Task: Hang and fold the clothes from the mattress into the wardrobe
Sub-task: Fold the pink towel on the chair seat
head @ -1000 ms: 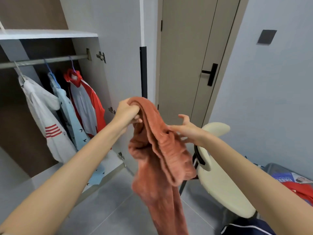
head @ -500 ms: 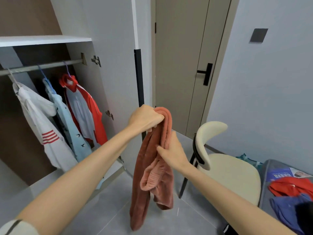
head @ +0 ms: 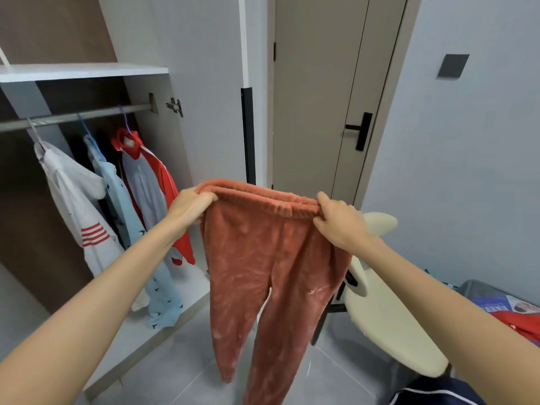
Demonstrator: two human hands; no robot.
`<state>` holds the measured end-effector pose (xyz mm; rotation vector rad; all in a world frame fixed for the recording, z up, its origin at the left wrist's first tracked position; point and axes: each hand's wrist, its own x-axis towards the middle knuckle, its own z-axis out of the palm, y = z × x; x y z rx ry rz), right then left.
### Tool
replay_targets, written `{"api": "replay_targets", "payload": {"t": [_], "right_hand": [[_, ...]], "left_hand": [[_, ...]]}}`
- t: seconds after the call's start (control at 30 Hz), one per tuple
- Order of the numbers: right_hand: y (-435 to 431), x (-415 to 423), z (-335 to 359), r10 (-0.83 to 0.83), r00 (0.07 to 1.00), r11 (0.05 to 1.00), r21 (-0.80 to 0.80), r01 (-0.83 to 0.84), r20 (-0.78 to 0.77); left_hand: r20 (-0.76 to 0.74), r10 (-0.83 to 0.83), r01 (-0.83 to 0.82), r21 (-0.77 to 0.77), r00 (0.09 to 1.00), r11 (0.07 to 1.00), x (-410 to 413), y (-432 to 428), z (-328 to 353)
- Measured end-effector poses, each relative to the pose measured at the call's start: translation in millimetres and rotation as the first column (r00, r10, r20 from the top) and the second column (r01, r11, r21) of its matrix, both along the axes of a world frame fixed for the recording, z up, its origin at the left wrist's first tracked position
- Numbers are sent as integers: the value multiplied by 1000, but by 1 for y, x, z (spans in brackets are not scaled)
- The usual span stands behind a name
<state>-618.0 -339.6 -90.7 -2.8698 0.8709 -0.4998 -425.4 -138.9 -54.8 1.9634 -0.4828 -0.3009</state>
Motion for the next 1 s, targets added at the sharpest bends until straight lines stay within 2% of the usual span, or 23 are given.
{"api": "replay_targets", "payload": {"t": [0.07,0.13,0.2,0.23,0.27,0.33,0.4,0.47,0.53,0.57,0.63,0.67,0.7,0.73,0.83,0.87,0.9,0.93,1.0], "right_hand": [[2,3,12,-12,1000,995,-101,10,-13],[1,7,22,-42,998,996,-76,39,-37],[-1,13,29,-75,997,983,166,77,-19],[-1,15,32,-92,996,936,344,81,16],[1,17,34,-118,991,850,521,71,58],[5,19,36,-204,971,607,795,27,122],[6,14,37,-271,956,370,929,-8,116],[-3,10,34,-298,947,214,975,-59,122],[-10,5,32,-335,930,194,977,-86,148],[-12,3,31,-348,926,255,965,-57,147],[-9,-2,30,-330,938,453,890,56,108],[-6,-4,28,-324,942,505,858,92,90],[-2,-5,27,-332,939,504,858,96,89],[1,-7,26,-351,932,443,893,77,94],[8,-13,22,-436,894,79,994,-81,108],[8,-15,19,-470,876,-7,992,-123,105],[9,-15,16,-497,862,-51,988,-145,101],[10,-14,12,-511,853,-31,989,-142,106],[14,-10,2,-477,869,152,986,-67,133]], "left_hand": [[28,12,-12,-10,1000,1000,8,9,-6],[53,-16,14,40,998,999,12,17,-9],[44,-96,92,82,994,992,11,21,-11],[15,-134,132,86,991,987,11,20,-11],[-30,-166,168,102,986,980,9,20,-12],[-172,-200,229,170,964,958,2,19,-15],[-311,-200,256,150,929,955,-2,16,-21],[-436,-193,222,17,879,975,-10,11,-27],[-525,-175,116,-144,833,983,-14,5,-32],[-538,-169,67,-203,826,977,-15,2,-33],[-506,-124,-3,-243,854,970,-13,-4,-38],[-488,-109,-9,-235,866,972,-15,-7,-39],[-476,-115,9,-219,872,976,-18,-9,-39],[-473,-138,50,-194,870,980,-22,-12,-38],[-497,-191,109,-190,846,976,-33,-21,-39],[-505,-206,110,-213,839,971,-34,-23,-41],[-507,-226,116,-239,832,964,-34,-25,-42],[-499,-247,135,-250,831,959,-35,-27,-43],[-461,-286,207,-214,840,954,-44,-31,-45]]}}
